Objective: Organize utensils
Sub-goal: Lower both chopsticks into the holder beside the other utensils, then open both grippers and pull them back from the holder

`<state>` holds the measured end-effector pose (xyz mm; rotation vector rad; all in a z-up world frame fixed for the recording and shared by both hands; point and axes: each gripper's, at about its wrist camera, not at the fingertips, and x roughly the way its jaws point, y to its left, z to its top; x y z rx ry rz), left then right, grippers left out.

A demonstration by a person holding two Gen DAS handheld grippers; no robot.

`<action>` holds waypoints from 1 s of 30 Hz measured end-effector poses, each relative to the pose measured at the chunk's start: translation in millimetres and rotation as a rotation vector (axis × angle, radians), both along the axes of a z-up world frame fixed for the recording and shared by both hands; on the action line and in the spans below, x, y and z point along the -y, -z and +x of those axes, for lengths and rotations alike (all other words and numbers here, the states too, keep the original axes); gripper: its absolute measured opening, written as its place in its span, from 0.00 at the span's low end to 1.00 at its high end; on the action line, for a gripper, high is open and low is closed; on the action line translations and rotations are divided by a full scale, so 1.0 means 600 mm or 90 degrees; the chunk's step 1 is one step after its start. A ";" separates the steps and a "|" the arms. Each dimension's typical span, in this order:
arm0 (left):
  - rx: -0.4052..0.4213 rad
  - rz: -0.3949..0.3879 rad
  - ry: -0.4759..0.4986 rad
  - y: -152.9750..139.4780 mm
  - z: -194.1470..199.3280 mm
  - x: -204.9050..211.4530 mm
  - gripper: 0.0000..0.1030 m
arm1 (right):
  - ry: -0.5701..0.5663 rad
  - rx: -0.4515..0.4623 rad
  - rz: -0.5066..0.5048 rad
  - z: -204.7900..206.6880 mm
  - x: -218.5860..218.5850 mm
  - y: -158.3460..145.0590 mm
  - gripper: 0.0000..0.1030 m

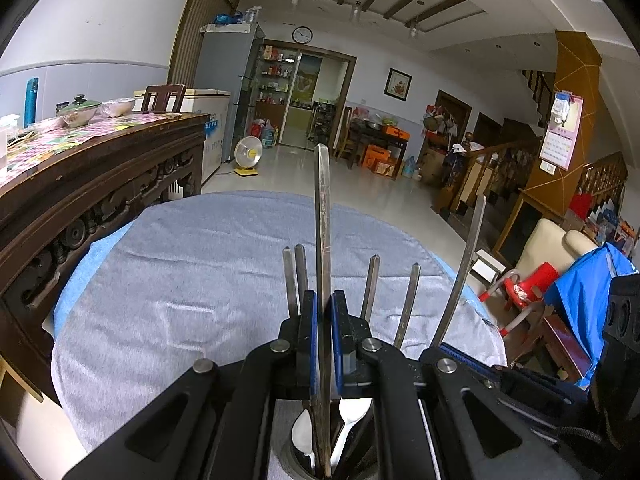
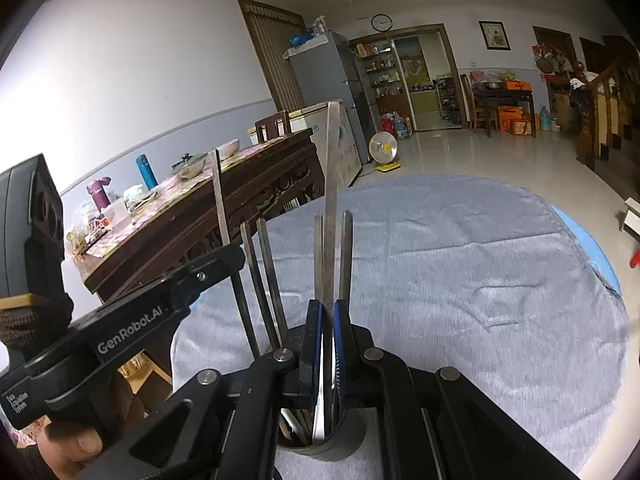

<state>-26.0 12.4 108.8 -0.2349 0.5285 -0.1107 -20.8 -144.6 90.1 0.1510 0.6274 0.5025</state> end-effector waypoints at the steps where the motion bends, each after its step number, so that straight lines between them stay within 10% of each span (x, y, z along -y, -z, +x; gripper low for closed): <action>1: 0.000 0.002 0.000 0.001 -0.002 0.001 0.07 | -0.001 -0.001 -0.001 -0.002 -0.001 0.001 0.06; 30: -0.030 0.020 0.013 0.045 -0.016 0.009 0.07 | -0.005 -0.038 -0.028 -0.017 -0.008 0.053 0.06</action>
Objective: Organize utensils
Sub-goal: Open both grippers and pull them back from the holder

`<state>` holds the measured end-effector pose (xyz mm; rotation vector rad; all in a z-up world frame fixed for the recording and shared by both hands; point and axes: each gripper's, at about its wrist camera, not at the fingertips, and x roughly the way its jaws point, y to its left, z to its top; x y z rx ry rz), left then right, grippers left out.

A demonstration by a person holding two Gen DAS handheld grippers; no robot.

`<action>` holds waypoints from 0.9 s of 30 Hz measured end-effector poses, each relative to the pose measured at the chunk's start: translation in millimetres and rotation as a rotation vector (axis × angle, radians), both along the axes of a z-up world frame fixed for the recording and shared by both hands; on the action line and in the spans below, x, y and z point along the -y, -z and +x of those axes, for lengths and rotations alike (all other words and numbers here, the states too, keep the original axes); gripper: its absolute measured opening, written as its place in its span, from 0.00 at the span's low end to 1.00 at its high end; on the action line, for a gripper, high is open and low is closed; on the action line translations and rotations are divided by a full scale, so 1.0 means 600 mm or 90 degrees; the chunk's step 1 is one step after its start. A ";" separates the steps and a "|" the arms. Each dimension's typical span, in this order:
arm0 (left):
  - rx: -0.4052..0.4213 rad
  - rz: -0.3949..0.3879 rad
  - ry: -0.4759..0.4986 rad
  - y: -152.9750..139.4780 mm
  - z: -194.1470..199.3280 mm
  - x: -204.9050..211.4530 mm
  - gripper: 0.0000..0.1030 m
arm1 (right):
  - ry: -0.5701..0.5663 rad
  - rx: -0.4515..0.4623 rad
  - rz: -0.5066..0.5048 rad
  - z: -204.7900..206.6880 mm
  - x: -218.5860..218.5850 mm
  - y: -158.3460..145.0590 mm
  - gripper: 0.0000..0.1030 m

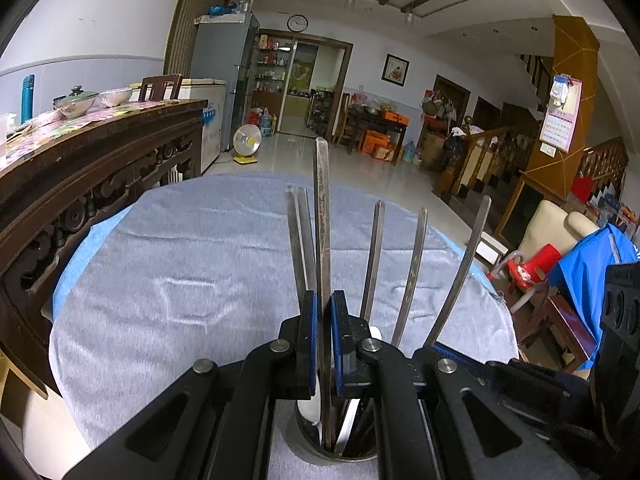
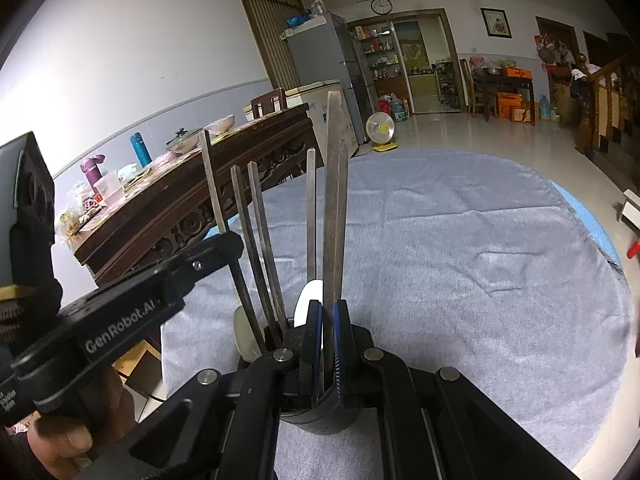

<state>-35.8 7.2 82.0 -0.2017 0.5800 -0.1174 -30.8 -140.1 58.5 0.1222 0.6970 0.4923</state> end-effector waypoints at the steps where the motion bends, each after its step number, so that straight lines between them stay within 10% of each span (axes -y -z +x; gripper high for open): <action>1: -0.004 0.000 0.000 0.003 0.000 0.000 0.07 | 0.000 -0.002 -0.001 0.000 0.000 0.001 0.06; 23: -0.027 -0.022 0.012 -0.004 -0.003 -0.007 0.09 | 0.000 -0.036 -0.009 0.013 -0.001 0.014 0.08; 27: -0.017 -0.033 0.003 -0.019 -0.010 -0.018 0.34 | 0.007 -0.028 -0.010 0.010 0.005 0.005 0.43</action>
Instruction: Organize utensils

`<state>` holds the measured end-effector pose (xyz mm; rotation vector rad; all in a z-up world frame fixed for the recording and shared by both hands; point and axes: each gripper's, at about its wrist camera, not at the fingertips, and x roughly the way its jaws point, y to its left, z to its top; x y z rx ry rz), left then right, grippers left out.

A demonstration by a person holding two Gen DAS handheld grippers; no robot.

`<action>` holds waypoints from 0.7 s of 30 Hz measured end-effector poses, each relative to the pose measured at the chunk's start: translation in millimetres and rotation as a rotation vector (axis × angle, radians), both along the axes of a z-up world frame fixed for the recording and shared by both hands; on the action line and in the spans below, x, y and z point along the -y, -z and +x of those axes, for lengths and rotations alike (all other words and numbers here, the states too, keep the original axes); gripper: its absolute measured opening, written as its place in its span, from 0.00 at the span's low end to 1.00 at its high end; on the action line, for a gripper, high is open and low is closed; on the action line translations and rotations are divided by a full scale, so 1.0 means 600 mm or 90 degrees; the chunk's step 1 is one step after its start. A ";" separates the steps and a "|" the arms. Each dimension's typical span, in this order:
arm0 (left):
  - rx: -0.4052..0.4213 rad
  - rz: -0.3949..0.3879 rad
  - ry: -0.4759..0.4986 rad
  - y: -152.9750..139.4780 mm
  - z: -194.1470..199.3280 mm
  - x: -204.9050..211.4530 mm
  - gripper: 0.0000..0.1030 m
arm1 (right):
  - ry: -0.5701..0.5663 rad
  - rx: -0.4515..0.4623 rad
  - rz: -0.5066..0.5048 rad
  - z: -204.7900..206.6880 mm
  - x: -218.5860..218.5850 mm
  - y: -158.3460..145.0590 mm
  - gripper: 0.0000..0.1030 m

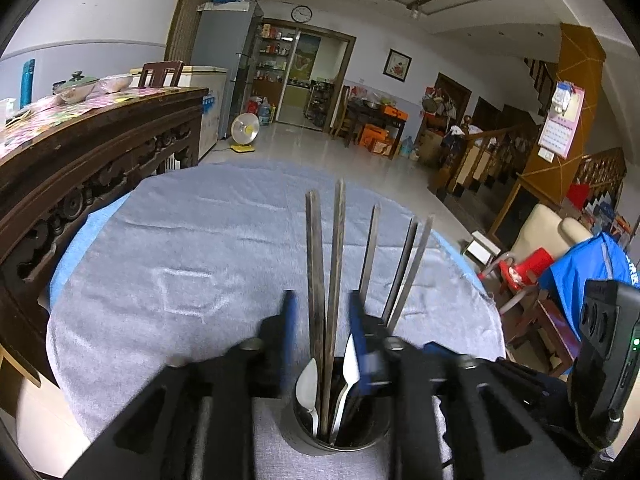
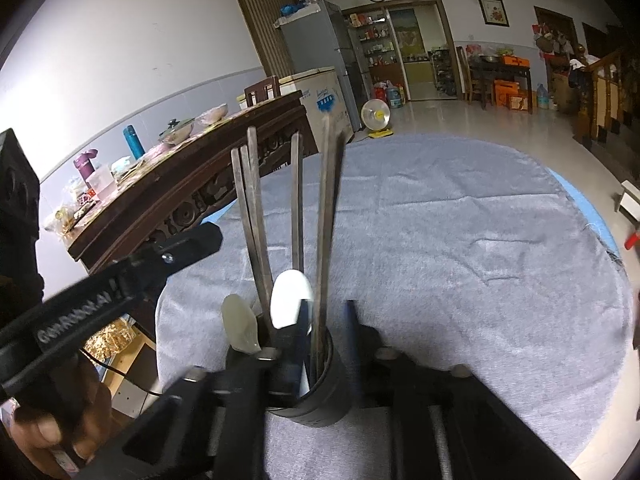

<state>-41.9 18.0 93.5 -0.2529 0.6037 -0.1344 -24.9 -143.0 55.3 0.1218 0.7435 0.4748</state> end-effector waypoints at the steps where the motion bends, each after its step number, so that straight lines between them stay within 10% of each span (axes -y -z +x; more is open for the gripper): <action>1: 0.004 -0.001 -0.004 -0.004 -0.004 -0.004 0.35 | 0.003 0.004 0.004 -0.003 0.004 -0.004 0.49; 21: -0.085 0.046 -0.063 0.009 -0.027 -0.050 0.71 | 0.026 0.007 -0.010 -0.086 0.051 -0.044 0.73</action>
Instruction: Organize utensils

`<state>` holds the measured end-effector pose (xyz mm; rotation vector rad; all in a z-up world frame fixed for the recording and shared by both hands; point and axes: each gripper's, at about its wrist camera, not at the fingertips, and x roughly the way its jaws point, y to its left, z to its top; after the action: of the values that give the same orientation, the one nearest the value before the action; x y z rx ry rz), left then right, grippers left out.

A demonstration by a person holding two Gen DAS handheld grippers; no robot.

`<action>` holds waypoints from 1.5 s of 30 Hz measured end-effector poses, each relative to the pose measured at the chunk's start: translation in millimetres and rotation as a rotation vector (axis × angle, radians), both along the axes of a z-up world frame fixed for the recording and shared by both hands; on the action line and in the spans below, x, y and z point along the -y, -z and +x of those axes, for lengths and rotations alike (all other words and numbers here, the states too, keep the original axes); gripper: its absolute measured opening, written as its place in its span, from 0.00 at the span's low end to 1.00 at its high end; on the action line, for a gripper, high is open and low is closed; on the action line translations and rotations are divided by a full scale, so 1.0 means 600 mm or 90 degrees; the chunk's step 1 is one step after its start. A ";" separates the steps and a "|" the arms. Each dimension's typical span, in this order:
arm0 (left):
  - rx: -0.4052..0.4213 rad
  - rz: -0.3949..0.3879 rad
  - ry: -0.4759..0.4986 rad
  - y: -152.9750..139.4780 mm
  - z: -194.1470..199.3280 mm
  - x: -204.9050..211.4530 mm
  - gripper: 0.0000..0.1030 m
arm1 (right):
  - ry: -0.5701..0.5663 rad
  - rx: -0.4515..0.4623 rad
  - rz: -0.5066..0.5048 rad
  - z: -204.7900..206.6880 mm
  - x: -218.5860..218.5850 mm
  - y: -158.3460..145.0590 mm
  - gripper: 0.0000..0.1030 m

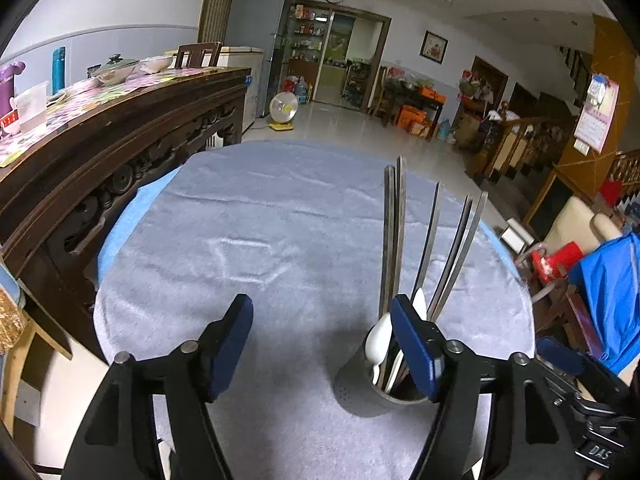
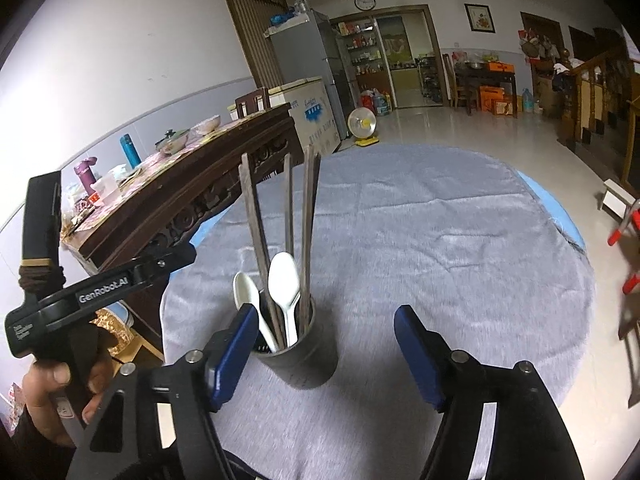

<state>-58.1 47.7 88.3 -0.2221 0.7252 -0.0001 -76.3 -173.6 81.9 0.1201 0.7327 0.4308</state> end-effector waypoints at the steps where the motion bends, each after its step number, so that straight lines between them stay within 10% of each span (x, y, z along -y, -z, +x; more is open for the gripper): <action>1: -0.008 0.009 0.000 0.003 -0.001 0.001 0.71 | -0.002 -0.004 -0.003 -0.003 -0.003 0.000 0.74; 15: -0.002 0.064 -0.017 0.000 -0.023 0.008 0.93 | -0.033 0.001 -0.056 -0.034 -0.040 -0.012 0.83; 45: -0.004 0.090 0.001 -0.019 -0.036 0.030 0.97 | 0.000 0.017 -0.111 -0.026 -0.044 -0.024 0.88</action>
<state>-79.8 29.8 99.5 -0.0867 0.7281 0.0504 -92.1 -146.9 96.3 -0.0491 0.7412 0.3669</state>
